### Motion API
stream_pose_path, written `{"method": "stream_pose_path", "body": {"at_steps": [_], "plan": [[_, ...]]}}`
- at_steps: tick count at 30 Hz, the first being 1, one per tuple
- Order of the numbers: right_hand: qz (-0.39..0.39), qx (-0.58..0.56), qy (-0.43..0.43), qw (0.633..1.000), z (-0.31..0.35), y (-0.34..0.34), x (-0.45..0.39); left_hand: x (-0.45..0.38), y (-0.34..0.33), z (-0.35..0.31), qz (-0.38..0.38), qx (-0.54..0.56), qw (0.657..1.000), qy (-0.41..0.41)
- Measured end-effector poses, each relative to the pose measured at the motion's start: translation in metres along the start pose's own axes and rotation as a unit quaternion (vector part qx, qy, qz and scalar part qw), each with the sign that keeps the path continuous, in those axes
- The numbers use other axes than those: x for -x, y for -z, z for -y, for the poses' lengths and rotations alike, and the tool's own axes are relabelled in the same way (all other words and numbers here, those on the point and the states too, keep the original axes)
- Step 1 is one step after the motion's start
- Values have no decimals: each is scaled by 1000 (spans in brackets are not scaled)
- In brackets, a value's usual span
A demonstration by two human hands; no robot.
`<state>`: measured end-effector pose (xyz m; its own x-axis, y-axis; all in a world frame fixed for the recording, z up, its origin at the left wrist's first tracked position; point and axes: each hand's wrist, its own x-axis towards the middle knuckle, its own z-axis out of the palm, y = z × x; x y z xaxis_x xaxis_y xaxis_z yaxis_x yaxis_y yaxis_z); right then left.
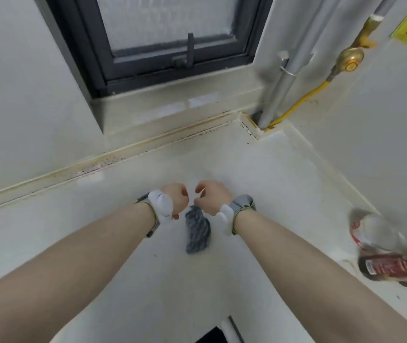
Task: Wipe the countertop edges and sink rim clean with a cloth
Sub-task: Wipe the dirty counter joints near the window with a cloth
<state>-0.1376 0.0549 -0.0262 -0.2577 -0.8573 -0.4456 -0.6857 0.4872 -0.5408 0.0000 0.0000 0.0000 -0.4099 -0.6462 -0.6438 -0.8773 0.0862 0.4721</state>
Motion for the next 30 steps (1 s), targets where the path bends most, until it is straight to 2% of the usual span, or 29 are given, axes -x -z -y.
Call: {"method": "stream_pose_path", "body": {"at_steps": [3,6,8,10,13,15,19,22,24,28,30], "plan": [[101,94,2,990,-5,-20,-5,-12,-13,3,30,-41,998,27],[100,142,5,985,-17,-37,-7,-18,-18,9,32,-41,998,35],[72,60,5,996,-23,-35,-9,-24,-14,12,33,-11,998,43],[41,-95,-14,995,-25,-27,-10,-28,-10,11,65,42,997,28],[6,-303,-33,952,-22,-1,-10,-34,-4,-2,103,61,990,-68],[-9,-380,-35,924,-21,18,-12,-38,-2,-15,69,67,989,-116],[-82,-390,-19,917,-30,50,-18,-45,1,-42,-17,95,983,-157],[-85,-434,-44,896,-46,69,-22,-51,6,-52,-21,127,979,-160],[-120,-447,-74,883,-61,78,-26,-57,8,-53,-6,153,979,-133],[-179,-490,-189,832,-85,87,-32,-68,1,-58,12,223,970,-93],[-158,-440,-224,855,-86,88,-29,-73,-4,-67,12,237,968,-84]]}}
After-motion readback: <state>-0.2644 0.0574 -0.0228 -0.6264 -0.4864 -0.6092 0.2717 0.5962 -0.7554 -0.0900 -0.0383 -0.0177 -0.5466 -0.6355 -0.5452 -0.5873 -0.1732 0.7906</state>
